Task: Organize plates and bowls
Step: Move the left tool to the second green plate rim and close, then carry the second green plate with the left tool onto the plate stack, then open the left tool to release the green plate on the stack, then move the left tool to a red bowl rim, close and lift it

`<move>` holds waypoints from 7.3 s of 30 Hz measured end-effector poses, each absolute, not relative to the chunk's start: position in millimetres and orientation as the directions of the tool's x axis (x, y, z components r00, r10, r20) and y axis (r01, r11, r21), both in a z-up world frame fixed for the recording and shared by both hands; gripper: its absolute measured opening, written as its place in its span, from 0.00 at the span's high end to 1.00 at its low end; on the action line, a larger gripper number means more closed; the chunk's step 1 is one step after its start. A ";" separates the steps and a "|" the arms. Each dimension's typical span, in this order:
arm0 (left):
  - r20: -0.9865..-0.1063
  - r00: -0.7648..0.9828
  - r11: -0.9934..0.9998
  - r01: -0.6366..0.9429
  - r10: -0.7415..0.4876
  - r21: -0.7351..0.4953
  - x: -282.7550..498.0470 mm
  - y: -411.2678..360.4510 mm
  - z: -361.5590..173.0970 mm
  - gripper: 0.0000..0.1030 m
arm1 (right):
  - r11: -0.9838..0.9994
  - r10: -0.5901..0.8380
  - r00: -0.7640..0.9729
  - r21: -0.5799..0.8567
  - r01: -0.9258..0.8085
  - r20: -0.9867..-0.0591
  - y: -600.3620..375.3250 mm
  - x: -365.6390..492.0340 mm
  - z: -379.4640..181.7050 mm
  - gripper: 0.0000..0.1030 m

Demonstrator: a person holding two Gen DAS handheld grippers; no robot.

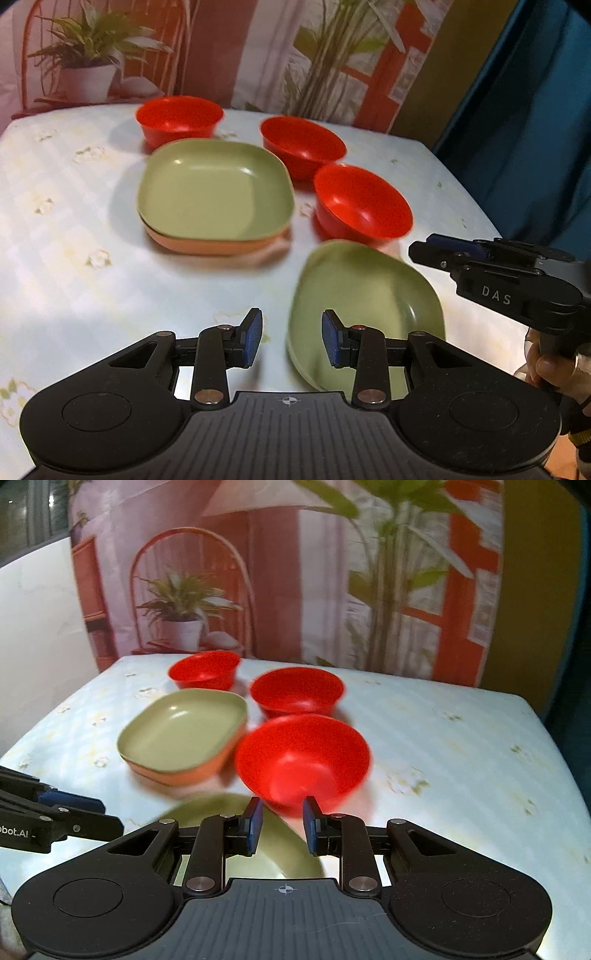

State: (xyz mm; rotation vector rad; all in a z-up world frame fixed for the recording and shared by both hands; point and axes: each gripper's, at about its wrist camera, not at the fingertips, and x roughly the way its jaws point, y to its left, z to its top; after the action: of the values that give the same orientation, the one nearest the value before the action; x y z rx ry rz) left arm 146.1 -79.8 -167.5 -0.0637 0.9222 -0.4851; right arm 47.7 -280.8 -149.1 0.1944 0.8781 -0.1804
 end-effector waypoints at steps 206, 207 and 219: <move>-0.716 0.666 0.978 0.141 -0.210 -0.155 386.5 -13.4 -146.7 0.75 | 0.972 0.065 0.625 0.192 0.137 -0.778 -283.5 332.7 -205.5 0.75; -0.721 0.659 0.977 0.144 -0.213 -0.156 387.9 -14.0 -151.6 0.75 | 0.972 0.066 0.616 0.189 0.137 -0.785 -282.0 334.4 -209.8 0.75; -0.736 0.628 0.965 0.216 -0.254 -0.149 386.0 -19.5 -170.3 0.88 | 0.964 0.104 0.529 0.217 0.156 -0.842 -282.0 342.4 -238.7 0.89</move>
State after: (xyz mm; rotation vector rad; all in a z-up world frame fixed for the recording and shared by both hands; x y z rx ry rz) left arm 386.0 -19.5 -170.3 -0.0481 0.8502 -0.2692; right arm 342.4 -282.0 -238.7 0.2810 1.0162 -0.0319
